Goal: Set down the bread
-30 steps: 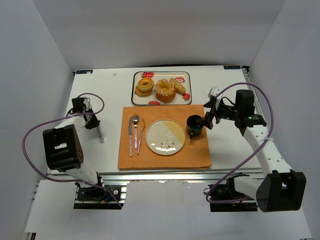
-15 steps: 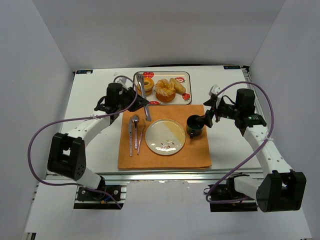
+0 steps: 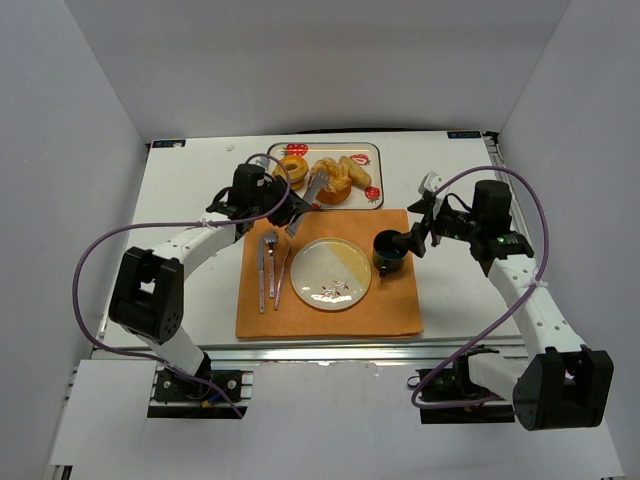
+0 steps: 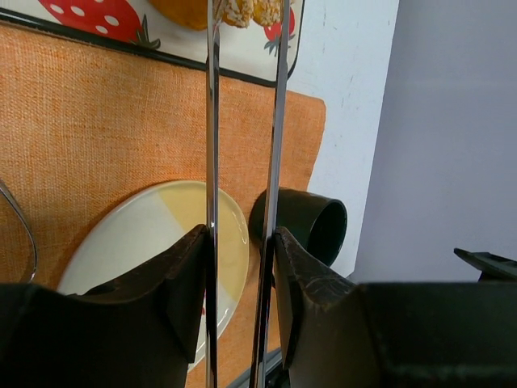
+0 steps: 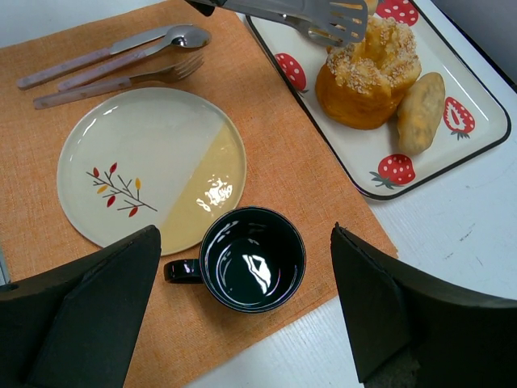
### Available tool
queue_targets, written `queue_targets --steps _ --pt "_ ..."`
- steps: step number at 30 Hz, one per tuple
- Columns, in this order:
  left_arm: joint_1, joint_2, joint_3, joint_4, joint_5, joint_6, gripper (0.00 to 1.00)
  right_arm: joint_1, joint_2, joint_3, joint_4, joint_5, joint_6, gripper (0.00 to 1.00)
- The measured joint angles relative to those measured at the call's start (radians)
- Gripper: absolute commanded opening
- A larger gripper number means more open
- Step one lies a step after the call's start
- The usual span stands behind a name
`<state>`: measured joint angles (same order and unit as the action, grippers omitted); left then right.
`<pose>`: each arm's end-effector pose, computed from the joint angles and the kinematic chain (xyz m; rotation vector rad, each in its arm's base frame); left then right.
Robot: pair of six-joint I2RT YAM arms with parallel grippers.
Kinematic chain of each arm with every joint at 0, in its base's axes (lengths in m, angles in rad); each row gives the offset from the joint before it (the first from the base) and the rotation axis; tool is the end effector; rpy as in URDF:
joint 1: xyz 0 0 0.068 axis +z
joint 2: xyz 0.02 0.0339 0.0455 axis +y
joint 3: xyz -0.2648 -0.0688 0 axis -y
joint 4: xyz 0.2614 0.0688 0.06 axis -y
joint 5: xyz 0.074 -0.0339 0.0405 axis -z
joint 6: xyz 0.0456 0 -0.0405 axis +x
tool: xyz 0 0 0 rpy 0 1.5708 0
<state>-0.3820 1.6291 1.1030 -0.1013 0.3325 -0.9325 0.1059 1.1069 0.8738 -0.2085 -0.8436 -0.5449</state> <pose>0.3530 -0.1579 0.2297 -0.4496 2.3398 -1.0552 0.2589 0.0618 0.3037 -1.0738 1.5617 0.5470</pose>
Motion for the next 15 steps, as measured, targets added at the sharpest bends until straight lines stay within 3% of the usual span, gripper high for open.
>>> queue_targets --steps 15 --pt "-0.006 -0.065 0.089 -0.154 -0.127 0.033 0.48 -0.001 0.000 -0.001 0.001 0.000 0.000 0.89"
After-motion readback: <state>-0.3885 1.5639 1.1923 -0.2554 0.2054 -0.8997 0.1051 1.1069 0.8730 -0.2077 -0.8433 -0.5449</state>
